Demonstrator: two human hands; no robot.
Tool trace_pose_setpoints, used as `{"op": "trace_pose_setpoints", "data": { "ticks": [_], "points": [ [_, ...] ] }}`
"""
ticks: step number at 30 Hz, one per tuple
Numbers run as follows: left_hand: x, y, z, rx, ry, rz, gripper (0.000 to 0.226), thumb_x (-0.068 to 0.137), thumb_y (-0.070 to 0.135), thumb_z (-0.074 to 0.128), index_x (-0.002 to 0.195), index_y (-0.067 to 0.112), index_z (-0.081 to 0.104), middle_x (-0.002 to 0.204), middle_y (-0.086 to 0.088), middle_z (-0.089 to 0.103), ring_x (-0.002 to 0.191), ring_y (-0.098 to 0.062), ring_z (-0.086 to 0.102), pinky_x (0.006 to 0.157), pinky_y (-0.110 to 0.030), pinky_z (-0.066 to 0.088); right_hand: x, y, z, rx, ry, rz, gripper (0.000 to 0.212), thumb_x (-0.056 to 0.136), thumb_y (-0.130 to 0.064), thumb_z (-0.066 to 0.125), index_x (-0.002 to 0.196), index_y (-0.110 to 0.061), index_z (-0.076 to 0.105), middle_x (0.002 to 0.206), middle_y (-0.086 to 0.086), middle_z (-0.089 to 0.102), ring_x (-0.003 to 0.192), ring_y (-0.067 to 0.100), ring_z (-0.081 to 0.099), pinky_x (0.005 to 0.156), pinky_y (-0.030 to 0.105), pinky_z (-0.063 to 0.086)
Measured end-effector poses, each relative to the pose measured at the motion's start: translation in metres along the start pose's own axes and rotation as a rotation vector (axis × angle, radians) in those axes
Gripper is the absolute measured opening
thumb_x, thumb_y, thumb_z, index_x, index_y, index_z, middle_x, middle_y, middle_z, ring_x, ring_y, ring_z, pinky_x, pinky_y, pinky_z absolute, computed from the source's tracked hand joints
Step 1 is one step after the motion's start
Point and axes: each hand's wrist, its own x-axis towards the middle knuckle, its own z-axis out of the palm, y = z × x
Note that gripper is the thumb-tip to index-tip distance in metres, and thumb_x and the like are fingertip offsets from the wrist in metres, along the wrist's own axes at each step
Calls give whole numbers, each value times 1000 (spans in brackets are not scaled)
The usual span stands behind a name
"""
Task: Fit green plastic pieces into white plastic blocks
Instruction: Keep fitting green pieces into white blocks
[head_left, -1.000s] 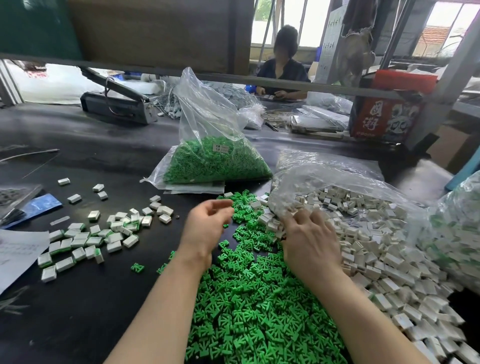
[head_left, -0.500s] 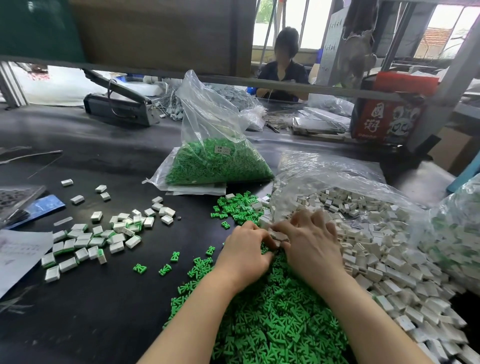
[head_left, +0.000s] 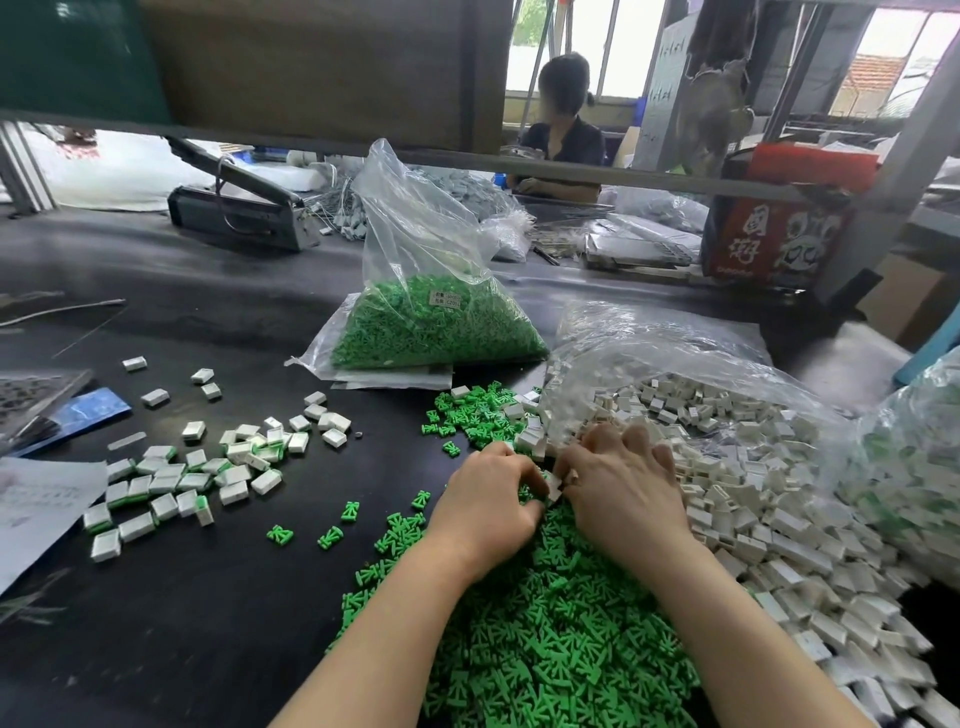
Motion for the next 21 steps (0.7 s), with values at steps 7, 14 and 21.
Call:
{"op": "trace_pose_setpoints", "data": {
  "ticks": [7,14,21],
  "points": [
    [1,-3,-1,-44,2,-14,10,87,25,70,96,27,71,118,9,55,112,-13,53,97,-29,42,1,0,2,90,-28,-8,24,94,-38,55,117,-43,61,128,-8,41,122,20,26,108,44,26],
    [3,-4,-1,-90,37,-43,21,82,22,73,101,24,65,107,7,59,99,-13,57,91,-29,47,2,-1,0,295,-21,20,11,89,-35,66,100,-34,69,124,-11,45,116,17,41,107,39,33],
    [3,-6,3,-116,83,-40,22,82,27,76,100,21,65,104,7,61,97,-13,58,89,-29,48,1,-2,-3,336,45,-4,7,87,-28,66,94,-30,67,116,-13,52,102,10,42,89,26,25]
  ]
}}
